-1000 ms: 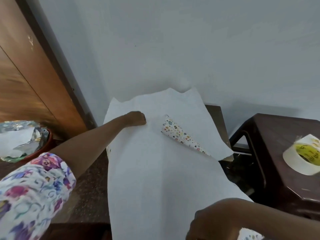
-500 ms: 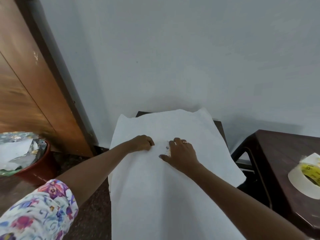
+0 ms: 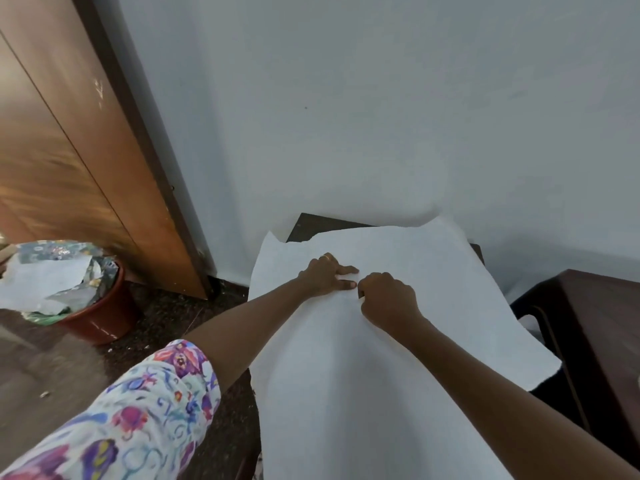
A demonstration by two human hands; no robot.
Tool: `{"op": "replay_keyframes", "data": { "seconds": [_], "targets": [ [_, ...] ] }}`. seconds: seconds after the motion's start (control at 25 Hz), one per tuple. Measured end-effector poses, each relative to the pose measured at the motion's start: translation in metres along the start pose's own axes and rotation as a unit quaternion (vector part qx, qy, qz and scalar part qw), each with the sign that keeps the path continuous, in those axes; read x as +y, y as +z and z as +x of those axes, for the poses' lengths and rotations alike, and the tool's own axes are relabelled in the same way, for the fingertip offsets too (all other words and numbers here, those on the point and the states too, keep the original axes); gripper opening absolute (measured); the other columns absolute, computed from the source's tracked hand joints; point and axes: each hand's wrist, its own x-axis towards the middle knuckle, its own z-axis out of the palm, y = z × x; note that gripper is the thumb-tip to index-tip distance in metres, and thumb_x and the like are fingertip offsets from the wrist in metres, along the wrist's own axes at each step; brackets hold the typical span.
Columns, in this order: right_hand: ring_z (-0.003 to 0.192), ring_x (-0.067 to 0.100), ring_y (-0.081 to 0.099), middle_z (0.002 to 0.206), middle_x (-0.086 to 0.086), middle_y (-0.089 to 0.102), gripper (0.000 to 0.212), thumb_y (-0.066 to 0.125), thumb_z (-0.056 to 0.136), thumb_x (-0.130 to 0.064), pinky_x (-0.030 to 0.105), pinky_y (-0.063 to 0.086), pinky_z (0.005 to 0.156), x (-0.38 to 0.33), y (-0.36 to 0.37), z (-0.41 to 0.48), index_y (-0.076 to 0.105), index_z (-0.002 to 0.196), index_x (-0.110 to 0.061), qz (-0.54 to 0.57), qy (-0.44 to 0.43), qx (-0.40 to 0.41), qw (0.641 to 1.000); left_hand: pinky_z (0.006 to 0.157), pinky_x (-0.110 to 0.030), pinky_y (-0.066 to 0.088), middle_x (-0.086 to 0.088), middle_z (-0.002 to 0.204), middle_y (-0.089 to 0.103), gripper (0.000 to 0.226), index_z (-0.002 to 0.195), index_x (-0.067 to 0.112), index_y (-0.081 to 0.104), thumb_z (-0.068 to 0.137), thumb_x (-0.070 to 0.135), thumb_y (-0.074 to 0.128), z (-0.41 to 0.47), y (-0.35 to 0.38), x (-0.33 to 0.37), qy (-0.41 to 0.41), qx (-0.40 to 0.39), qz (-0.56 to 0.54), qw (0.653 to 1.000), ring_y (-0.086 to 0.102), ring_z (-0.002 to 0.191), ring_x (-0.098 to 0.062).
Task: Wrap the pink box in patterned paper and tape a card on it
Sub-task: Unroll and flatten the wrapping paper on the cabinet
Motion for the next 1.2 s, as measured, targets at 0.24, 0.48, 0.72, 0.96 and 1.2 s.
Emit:
{"op": "replay_keyframes", "data": {
  "seconds": [0.24, 0.48, 0.72, 0.96, 1.2],
  "targets": [
    [0.085, 0.021, 0.060, 0.099, -0.001, 0.061, 0.029, 0.044, 0.080, -0.002, 0.025, 0.044, 0.072, 0.002, -0.023, -0.033, 0.066, 0.086, -0.019, 0.036, -0.028, -0.028, 0.999, 0.102, -0.050, 0.030, -0.005, 0.134, 0.037, 0.048, 0.135, 0.045, 0.041, 0.089, 0.052, 0.051, -0.002, 0.003, 0.007, -0.001, 0.026, 0.045, 0.999, 0.030, 0.126, -0.030],
    [0.081, 0.022, 0.057, 0.093, 0.001, 0.055, 0.027, 0.047, 0.080, -0.004, 0.027, 0.039, 0.066, 0.010, -0.095, -0.052, 0.045, 0.067, -0.028, -0.007, -0.051, -0.067, 0.996, 0.103, -0.036, 0.037, -0.008, 0.132, 0.050, 0.047, 0.132, 0.023, 0.052, 0.092, 0.048, 0.048, -0.020, -0.026, 0.026, 0.039, 0.027, -0.059, 0.997, 0.044, 0.126, -0.025],
    [0.083, 0.025, 0.065, 0.101, 0.003, 0.060, 0.032, 0.059, 0.076, 0.002, 0.034, 0.053, 0.067, -0.019, -0.160, -0.024, 0.053, 0.073, -0.029, -0.063, -0.160, -0.073, 0.982, 0.088, -0.033, 0.054, -0.003, 0.113, 0.067, 0.058, 0.115, 0.016, 0.060, 0.066, 0.037, 0.081, -0.117, -0.096, 0.064, 0.075, -0.366, -0.418, 0.828, 0.066, 0.100, -0.018],
    [0.120, 0.028, 0.047, 0.134, 0.002, 0.045, 0.068, 0.055, 0.079, -0.010, 0.040, 0.041, 0.091, -0.015, -0.134, -0.036, 0.030, 0.140, -0.028, -0.101, -0.093, 0.099, 0.986, 0.100, -0.047, 0.045, -0.009, 0.121, 0.064, 0.044, 0.126, 0.022, 0.054, 0.088, 0.001, 0.054, -0.147, -0.101, 0.037, 0.003, -0.206, -0.383, 0.901, 0.061, 0.111, -0.030],
    [0.110, 0.036, 0.050, 0.130, 0.013, 0.043, 0.052, 0.049, 0.081, -0.006, 0.040, 0.044, 0.088, 0.065, -0.072, -0.082, 0.039, 0.132, -0.012, -0.053, 0.123, 0.135, 0.982, 0.080, -0.057, 0.052, -0.026, 0.121, 0.060, 0.091, 0.129, 0.001, 0.049, 0.047, -0.004, 0.087, -0.173, -0.069, -0.033, -0.129, -0.213, -0.557, 0.792, 0.062, 0.103, -0.045]
  ]
}}
